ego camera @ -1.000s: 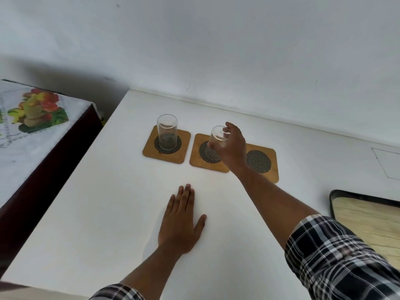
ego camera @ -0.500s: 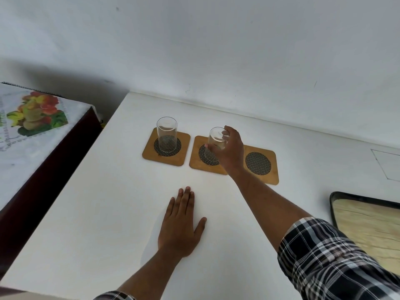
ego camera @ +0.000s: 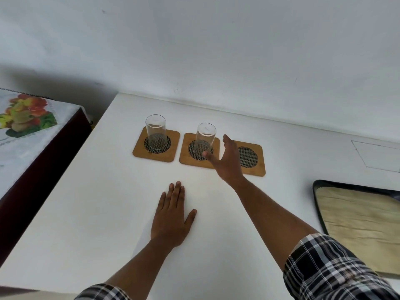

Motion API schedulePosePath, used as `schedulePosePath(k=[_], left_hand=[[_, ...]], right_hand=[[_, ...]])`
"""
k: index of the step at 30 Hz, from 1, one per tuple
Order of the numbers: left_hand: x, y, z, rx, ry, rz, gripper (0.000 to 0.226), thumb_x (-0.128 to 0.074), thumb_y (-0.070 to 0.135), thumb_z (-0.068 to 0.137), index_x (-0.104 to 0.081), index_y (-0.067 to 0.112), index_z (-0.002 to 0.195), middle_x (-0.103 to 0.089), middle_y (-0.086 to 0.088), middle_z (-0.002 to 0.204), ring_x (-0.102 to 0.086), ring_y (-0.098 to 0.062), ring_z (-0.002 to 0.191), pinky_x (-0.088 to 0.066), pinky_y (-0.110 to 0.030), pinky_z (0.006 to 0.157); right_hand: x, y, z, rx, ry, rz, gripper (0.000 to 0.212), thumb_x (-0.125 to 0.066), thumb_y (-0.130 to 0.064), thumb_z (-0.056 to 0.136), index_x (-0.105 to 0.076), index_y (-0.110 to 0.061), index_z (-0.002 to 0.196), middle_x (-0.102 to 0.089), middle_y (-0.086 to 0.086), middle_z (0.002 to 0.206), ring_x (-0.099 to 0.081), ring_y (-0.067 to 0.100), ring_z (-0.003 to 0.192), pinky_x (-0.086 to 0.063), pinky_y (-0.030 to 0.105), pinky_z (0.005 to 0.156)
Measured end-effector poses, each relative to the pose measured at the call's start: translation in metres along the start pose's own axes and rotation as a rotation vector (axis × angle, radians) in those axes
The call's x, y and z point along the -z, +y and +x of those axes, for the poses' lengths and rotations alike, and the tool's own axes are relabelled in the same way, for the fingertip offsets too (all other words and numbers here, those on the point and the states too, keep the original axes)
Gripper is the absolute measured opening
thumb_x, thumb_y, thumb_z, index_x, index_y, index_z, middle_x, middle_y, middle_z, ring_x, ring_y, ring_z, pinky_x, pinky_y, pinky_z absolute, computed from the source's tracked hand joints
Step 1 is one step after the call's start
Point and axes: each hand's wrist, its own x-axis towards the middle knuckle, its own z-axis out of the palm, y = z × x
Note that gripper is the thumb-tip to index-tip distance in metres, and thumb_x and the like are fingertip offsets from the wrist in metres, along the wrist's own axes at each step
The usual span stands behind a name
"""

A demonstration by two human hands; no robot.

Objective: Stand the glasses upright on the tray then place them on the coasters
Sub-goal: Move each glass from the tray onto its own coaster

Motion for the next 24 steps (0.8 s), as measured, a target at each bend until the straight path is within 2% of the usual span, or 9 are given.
schedulePosePath(k=[2,6,9,12,16,18,22,24], left_hand=[[0.0,0.001,0.001,0.003,-0.013,0.017,0.082,-0.014,0.064,0.098,0.002,0.013,0.159,0.008,-0.003,0.168,0.014,-0.018,0.154,-0.002,-0.039,0.126],[0.001,0.015,-0.001,0.002,-0.033,-0.018,0.086,-0.009,0.064,0.093,0.002,0.009,0.158,0.008,-0.005,0.168,0.014,-0.018,0.154,0.004,-0.035,0.124],[-0.002,0.042,-0.003,0.001,-0.027,-0.049,0.087,-0.009,0.066,0.092,0.005,0.01,0.158,0.012,-0.003,0.167,0.015,-0.018,0.153,0.006,-0.033,0.123],[-0.01,0.08,-0.004,-0.012,-0.042,-0.055,0.085,-0.017,0.064,0.096,0.006,0.01,0.158,0.011,-0.003,0.168,0.015,-0.017,0.153,0.007,-0.031,0.122],[-0.026,0.134,-0.004,-0.068,-0.038,-0.062,0.092,-0.005,0.068,0.088,0.002,0.007,0.158,0.008,-0.004,0.167,0.013,-0.017,0.153,0.006,-0.031,0.122],[-0.036,0.164,-0.004,-0.108,-0.031,-0.058,0.093,-0.006,0.067,0.089,-0.003,0.005,0.158,0.005,-0.005,0.167,0.011,-0.017,0.153,0.004,-0.032,0.123],[-0.055,0.22,-0.001,-0.163,-0.043,-0.021,0.093,-0.004,0.067,0.089,-0.004,0.005,0.158,0.006,-0.005,0.167,0.014,-0.016,0.152,0.006,-0.031,0.122],[-0.064,0.245,-0.001,-0.187,-0.045,-0.014,0.093,-0.004,0.067,0.089,-0.005,0.005,0.158,0.006,-0.005,0.167,0.015,-0.015,0.152,0.005,-0.032,0.123]], right_hand=[[0.011,0.007,-0.013,-0.004,-0.002,-0.005,0.101,-0.08,-0.057,0.08,-0.033,-0.009,0.155,-0.041,0.012,0.156,-0.043,0.026,0.143,-0.041,0.044,0.116],[0.038,0.024,-0.037,0.011,0.005,-0.051,0.084,-0.075,-0.048,0.089,-0.039,-0.004,0.152,-0.046,0.013,0.152,-0.042,0.027,0.142,-0.031,0.028,0.112],[0.068,0.043,-0.056,0.015,0.02,-0.036,0.076,-0.072,-0.048,0.091,-0.043,-0.007,0.149,-0.049,0.01,0.149,-0.047,0.025,0.138,-0.035,0.026,0.107],[0.106,0.069,-0.077,0.002,0.061,0.003,0.069,-0.07,-0.047,0.092,-0.047,-0.012,0.147,-0.051,0.005,0.147,-0.048,0.019,0.137,-0.037,0.026,0.109],[0.163,0.111,-0.102,-0.027,0.12,0.045,0.065,-0.069,-0.047,0.093,-0.049,-0.014,0.146,-0.051,0.001,0.146,-0.047,0.014,0.138,-0.034,0.025,0.113],[0.194,0.135,-0.111,-0.05,0.149,0.058,0.065,-0.07,-0.046,0.094,-0.049,-0.014,0.146,-0.051,0.0,0.146,-0.046,0.014,0.138,-0.032,0.024,0.113],[0.251,0.175,-0.122,-0.058,0.234,0.046,0.061,-0.073,-0.041,0.093,-0.052,-0.012,0.143,-0.056,0.003,0.14,-0.051,0.019,0.134,-0.039,0.032,0.113],[0.278,0.191,-0.127,-0.05,0.256,0.026,0.061,-0.072,-0.041,0.093,-0.051,-0.013,0.143,-0.055,0.002,0.142,-0.049,0.017,0.135,-0.036,0.028,0.111]])
